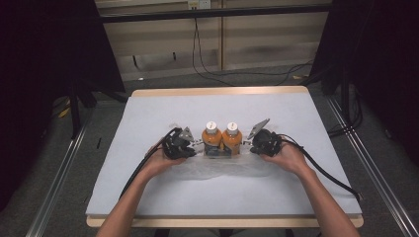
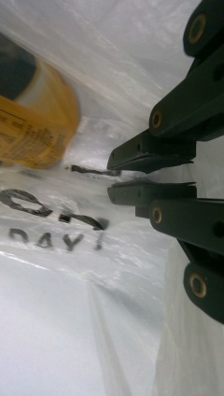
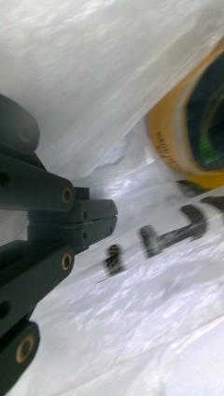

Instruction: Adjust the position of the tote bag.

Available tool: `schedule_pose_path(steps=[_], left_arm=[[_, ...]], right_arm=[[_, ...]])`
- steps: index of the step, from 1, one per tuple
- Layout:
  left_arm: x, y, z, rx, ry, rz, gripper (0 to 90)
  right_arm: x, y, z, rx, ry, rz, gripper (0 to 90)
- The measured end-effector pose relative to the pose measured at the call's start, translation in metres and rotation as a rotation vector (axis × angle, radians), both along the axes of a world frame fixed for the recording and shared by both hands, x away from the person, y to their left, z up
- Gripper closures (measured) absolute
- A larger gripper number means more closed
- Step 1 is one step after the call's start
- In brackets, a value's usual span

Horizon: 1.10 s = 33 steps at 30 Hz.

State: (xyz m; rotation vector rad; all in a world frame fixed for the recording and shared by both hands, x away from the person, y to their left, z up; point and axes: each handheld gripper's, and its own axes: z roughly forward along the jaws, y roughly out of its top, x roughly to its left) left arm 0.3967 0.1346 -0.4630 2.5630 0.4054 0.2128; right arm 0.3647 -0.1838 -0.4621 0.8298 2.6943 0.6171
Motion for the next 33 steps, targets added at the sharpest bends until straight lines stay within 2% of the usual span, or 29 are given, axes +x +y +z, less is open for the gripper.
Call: schedule_pose_path(steps=[7,9,11,15,18,19,21,25,28,29,33], left_arm=[[-0.002,0.008,0.001,0.049,-0.032,-0.003,86.6],[-0.002,0.009,0.001,0.057,-0.042,0.003,89.2],[-0.003,0.009,0.002,0.086,-0.058,0.012,89.5],[-0.003,0.012,0.002,0.082,-0.059,0.011,89.6],[-0.005,0.014,0.001,0.078,-0.057,0.014,89.7],[-0.004,0.016,0.002,0.082,-0.051,0.006,89.9],[-0.006,0.02,0.001,0.068,-0.041,0.007,89.9],[-0.007,0.021,0.002,0.076,-0.042,0.002,90.0],[-0.006,0.024,0.002,0.07,-0.034,0.003,90.0],[-0.006,0.025,0.002,0.066,-0.037,0.008,90.0],[-0.008,0.027,0.002,0.067,-0.046,0.004,90.0]], right_arm=[[0.0,-0.011,0.001,0.009,0.023,-0.002,90.0],[-0.001,-0.014,0.002,-0.011,0.02,-0.01,90.0],[-0.001,-0.016,0.002,-0.022,0.023,-0.014,90.0],[-0.001,-0.025,0.002,-0.011,0.023,-0.032,90.0],[-0.001,-0.028,0.003,-0.033,0.027,-0.041,90.0],[-0.002,-0.032,0.003,-0.055,0.019,-0.048,90.0],[-0.002,-0.036,0.003,-0.071,0.017,-0.07,90.0],[-0.003,-0.047,0.003,-0.051,0.031,-0.091,90.0],[-0.003,-0.049,0.003,-0.054,0.029,-0.089,90.0],[-0.004,-0.05,0.003,-0.054,0.042,-0.099,90.0],[-0.005,-0.055,0.003,-0.051,0.033,-0.104,90.0]])
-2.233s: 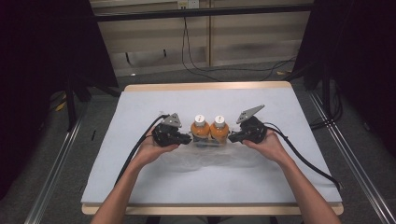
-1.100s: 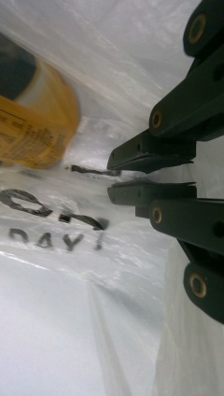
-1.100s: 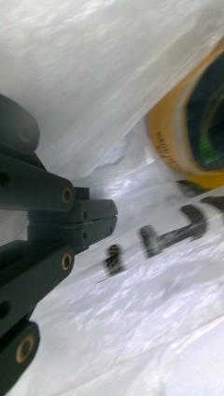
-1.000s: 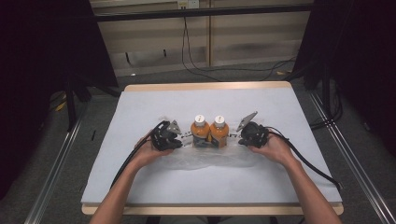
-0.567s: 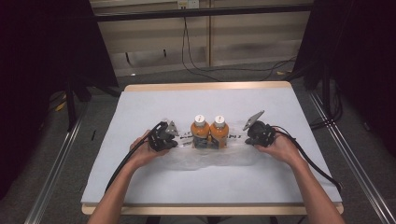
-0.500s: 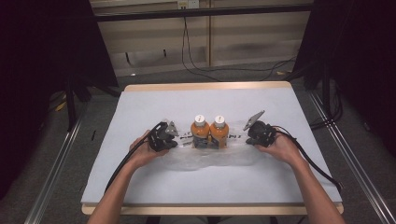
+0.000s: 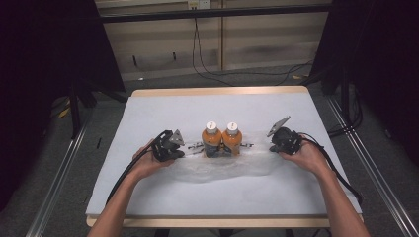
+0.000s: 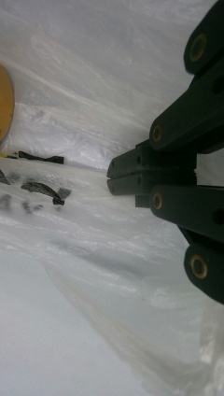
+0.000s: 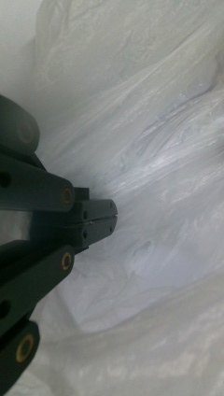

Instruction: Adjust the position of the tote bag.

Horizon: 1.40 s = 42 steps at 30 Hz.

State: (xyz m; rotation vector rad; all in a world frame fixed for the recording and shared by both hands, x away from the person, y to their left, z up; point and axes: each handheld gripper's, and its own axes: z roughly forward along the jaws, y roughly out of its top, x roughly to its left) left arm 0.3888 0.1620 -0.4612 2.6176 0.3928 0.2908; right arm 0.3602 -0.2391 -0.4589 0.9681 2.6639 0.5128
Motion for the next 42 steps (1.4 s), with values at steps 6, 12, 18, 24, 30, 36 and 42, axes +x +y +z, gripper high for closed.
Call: schedule_pose_path(steps=[6,12,18,24,30,36,42], left_arm=[[0.001,0.002,-0.001,-0.01,0.006,0.0,90.0],[0.001,0.005,0.0,-0.006,-0.004,0.004,90.0],[0.001,0.009,0.0,-0.011,-0.004,0.0,90.0],[0.003,0.012,-0.001,-0.002,-0.025,-0.001,90.0],[0.01,0.02,-0.002,-0.018,-0.014,0.029,90.0],[0.012,0.025,-0.003,-0.043,-0.007,0.038,90.0],[0.013,0.025,-0.003,-0.04,0.002,0.052,90.0]], right_arm=[[-0.004,-0.015,0.0,-0.025,-0.002,-0.04,90.0],[-0.007,-0.027,0.0,-0.021,-0.008,-0.052,90.0],[-0.008,-0.032,0.0,0.0,-0.006,-0.065,90.0],[-0.008,-0.032,-0.001,0.002,-0.017,-0.068,90.0],[-0.009,-0.031,-0.003,0.023,-0.047,-0.054,90.0],[-0.01,-0.033,-0.003,0.062,-0.035,-0.058,90.0],[-0.01,-0.038,-0.005,0.087,-0.035,-0.059,90.0]])
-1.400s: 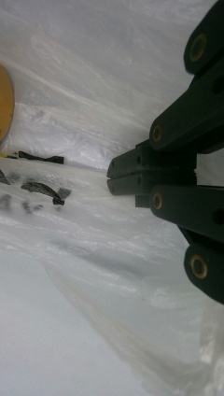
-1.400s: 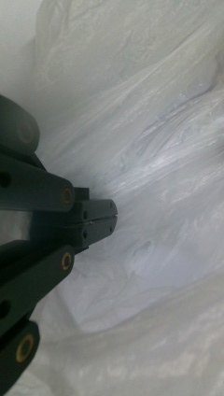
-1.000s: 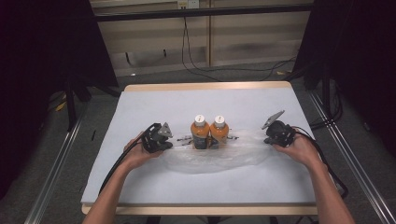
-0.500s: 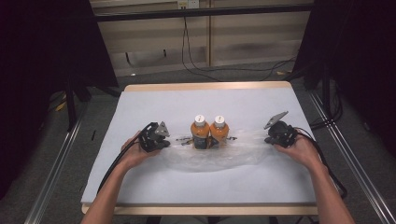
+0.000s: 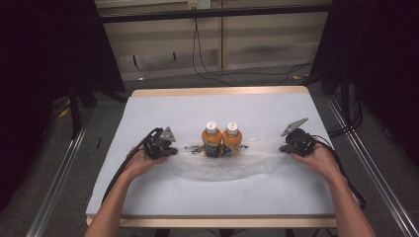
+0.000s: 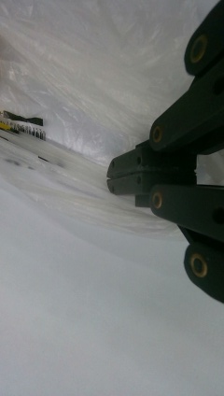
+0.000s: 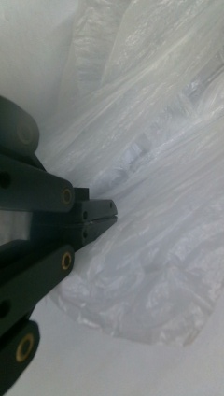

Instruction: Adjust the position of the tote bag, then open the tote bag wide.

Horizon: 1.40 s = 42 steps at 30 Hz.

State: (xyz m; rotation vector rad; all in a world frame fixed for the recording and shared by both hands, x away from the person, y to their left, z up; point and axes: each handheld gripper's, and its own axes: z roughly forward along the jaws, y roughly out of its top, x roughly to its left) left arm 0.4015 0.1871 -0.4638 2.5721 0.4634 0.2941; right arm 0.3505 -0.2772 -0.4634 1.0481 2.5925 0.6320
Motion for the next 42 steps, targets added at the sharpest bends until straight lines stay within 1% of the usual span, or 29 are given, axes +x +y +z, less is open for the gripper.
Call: schedule_pose_path(steps=[2,3,5,6,7,8,9,10,11,12,15,16,17,18,19,20,23,26,27,29,30,31,32,33,35,37,40,41,42], left_arm=[[0.0,-0.001,0.001,0.012,0.003,0.0,90.0],[0.0,-0.001,0.001,0.003,0.01,0.006,90.0],[0.003,0.003,0.0,-0.036,0.036,0.014,90.0],[0.003,0.003,0.0,-0.036,0.036,0.014,90.0],[0.003,0.004,-0.001,-0.064,0.05,0.026,90.0],[0.002,0.004,-0.001,-0.074,0.05,0.031,90.0],[0.002,0.004,-0.001,-0.074,0.05,0.031,90.0],[0.003,0.004,0.0,-0.06,0.051,0.021,90.0],[0.003,0.004,0.0,-0.064,0.057,0.018,90.0],[0.001,0.004,-0.001,-0.077,0.061,0.02,90.0],[-0.001,0.005,0.003,-0.099,0.057,0.015,90.0],[-0.001,0.007,0.006,-0.128,0.056,0.015,89.8],[-0.001,0.007,0.006,-0.128,0.056,0.015,89.6],[-0.001,0.008,0.008,-0.151,0.058,0.018,89.6],[-0.001,0.01,0.009,-0.185,0.057,0.021,89.6],[-0.002,0.01,0.01,-0.202,0.056,0.027,89.6],[-0.004,0.01,0.014,-0.25,0.054,0.033,88.9],[-0.006,0.01,0.017,-0.282,0.053,0.032,88.1],[-0.006,0.01,0.019,-0.293,0.054,0.036,86.5],[-0.006,0.011,0.023,-0.314,0.045,0.047,85.6],[-0.007,0.011,0.025,-0.349,0.054,0.05,84.1],[-0.008,0.012,0.027,-0.348,0.044,0.049,82.9],[-0.009,0.011,0.029,-0.379,0.043,0.051,81.6],[-0.009,0.011,0.029,-0.379,0.043,0.051,80.9],[-0.011,0.01,0.034,-0.406,0.026,0.049,79.0],[-0.012,0.01,0.035,-0.422,0.027,0.051,78.8],[-0.018,0.005,0.039,-0.429,0.021,0.045,74.9],[-0.022,0.003,0.04,-0.426,0.025,0.041,75.9],[-0.022,0.003,0.04,-0.426,0.025,0.041,76.7]], right_arm=[[-0.001,0.0,0.0,0.001,-0.002,-0.004,90.0],[-0.001,0.0,0.0,0.001,-0.002,-0.009,90.0],[-0.003,0.003,-0.001,-0.015,-0.026,-0.008,90.0],[-0.002,0.003,-0.001,-0.01,-0.028,-0.007,90.0],[-0.002,0.003,0.0,-0.006,-0.02,-0.007,90.0],[-0.002,0.004,0.001,0.0,-0.013,-0.014,90.0],[0.0,0.003,0.001,0.016,-0.022,-0.004,90.0],[-0.001,0.004,0.002,0.033,-0.016,-0.017,90.0],[-0.001,0.004,0.002,0.033,-0.016,-0.017,90.0],[0.0,0.005,0.003,0.063,-0.021,0.003,90.0],[0.0,0.007,0.004,0.092,-0.033,0.015,90.0],[-0.001,0.009,0.007,0.127,-0.035,0.02,90.0],[-0.001,0.009,0.007,0.127,-0.035,0.02,90.0],[0.0,0.008,0.008,0.142,-0.04,0.029,90.0],[-0.002,0.007,0.01,0.171,-0.056,0.017,90.0],[-0.002,0.007,0.01,0.171,-0.056,0.017,90.0],[-0.006,0.006,0.019,0.227,-0.084,0.019,90.0],[-0.007,0.007,0.023,0.245,-0.099,0.023,90.0],[-0.008,0.009,0.027,0.263,-0.111,0.042,90.0],[-0.009,0.011,0.029,0.262,-0.119,0.049,90.0],[-0.01,0.013,0.031,0.264,-0.122,0.053,90.0],[-0.01,0.015,0.033,0.271,-0.126,0.055,90.0],[-0.012,0.018,0.036,0.289,-0.129,0.07,90.0],[-0.012,0.018,0.036,0.289,-0.129,0.07,90.0],[-0.012,0.02,0.039,0.319,-0.133,0.074,90.0],[-0.011,0.02,0.039,0.322,-0.135,0.078,90.0],[-0.011,0.025,0.043,0.355,-0.134,0.09,90.0],[-0.012,0.029,0.046,0.384,-0.132,0.101,90.0],[-0.012,0.029,0.046,0.384,-0.132,0.101,90.0]])
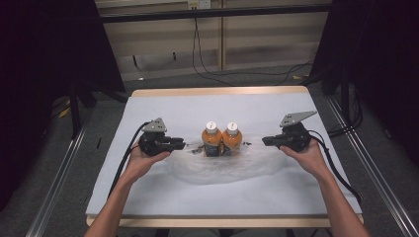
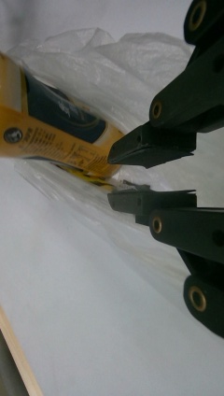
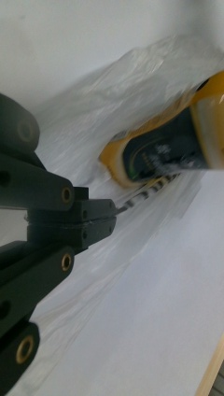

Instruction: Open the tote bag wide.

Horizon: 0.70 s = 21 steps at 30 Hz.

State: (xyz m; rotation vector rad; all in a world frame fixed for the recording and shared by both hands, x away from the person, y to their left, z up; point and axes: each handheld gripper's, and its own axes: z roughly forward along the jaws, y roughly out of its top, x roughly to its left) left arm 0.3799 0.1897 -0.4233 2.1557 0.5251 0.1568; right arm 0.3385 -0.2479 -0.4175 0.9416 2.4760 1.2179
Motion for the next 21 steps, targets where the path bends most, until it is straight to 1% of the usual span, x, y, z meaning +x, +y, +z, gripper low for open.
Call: schedule_pose_path(steps=[1,2,4,5,7,8,9,10,12,13,14,16,17,18,19,20,21], left_arm=[[-0.002,-0.001,0.0,-0.011,0.005,-0.013,76.7],[-0.004,-0.001,0.001,-0.013,0.004,-0.022,78.7],[-0.008,-0.006,0.001,-0.046,0.009,-0.048,83.4],[-0.01,-0.009,0.0,-0.047,0.012,-0.05,85.5],[-0.012,-0.016,0.002,-0.014,-0.009,-0.066,87.1],[-0.014,-0.019,0.002,-0.026,-0.01,-0.066,89.4],[-0.015,-0.021,0.002,-0.016,-0.015,-0.076,90.0],[-0.016,-0.025,0.002,-0.012,-0.02,-0.071,90.0],[-0.017,-0.03,0.0,-0.027,-0.013,-0.09,90.0],[-0.019,-0.034,0.0,-0.029,-0.013,-0.084,90.0],[-0.019,-0.037,0.0,-0.03,-0.01,-0.092,90.0],[-0.02,-0.044,-0.002,-0.054,0.005,-0.107,90.0],[-0.022,-0.051,-0.003,-0.066,0.013,-0.118,90.0],[-0.024,-0.055,-0.004,-0.067,0.014,-0.128,90.0],[-0.024,-0.055,-0.004,-0.067,0.014,-0.128,90.0],[-0.026,-0.062,-0.005,-0.057,0.018,-0.142,90.0],[-0.028,-0.066,-0.006,-0.056,0.014,-0.152,90.0]], right_arm=[[0.0,0.002,0.001,0.012,-0.002,0.007,89.8],[0.0,0.005,0.002,0.018,-0.002,0.013,89.8],[-0.001,0.01,0.003,0.028,0.003,0.025,90.0],[0.0,0.013,0.003,0.036,0.005,0.031,90.0],[0.001,0.016,0.002,0.039,0.011,0.034,90.0],[0.002,0.019,0.001,0.03,0.01,0.033,90.0],[0.003,0.021,0.001,0.03,0.012,0.032,90.0],[0.004,0.025,0.001,0.027,0.013,0.045,90.0],[0.004,0.027,0.001,0.024,0.016,0.044,90.0],[0.005,0.028,0.001,0.024,0.017,0.044,90.0],[0.007,0.029,0.001,0.023,0.021,0.047,90.0],[0.008,0.029,0.002,0.016,0.021,0.042,90.0],[0.01,0.032,0.003,0.029,0.022,0.045,90.0],[0.011,0.033,0.004,0.03,0.018,0.046,90.0],[0.011,0.033,0.004,0.03,0.018,0.046,90.0],[0.013,0.035,0.004,0.03,0.019,0.051,90.0],[0.015,0.038,0.005,0.031,0.019,0.051,90.0]])
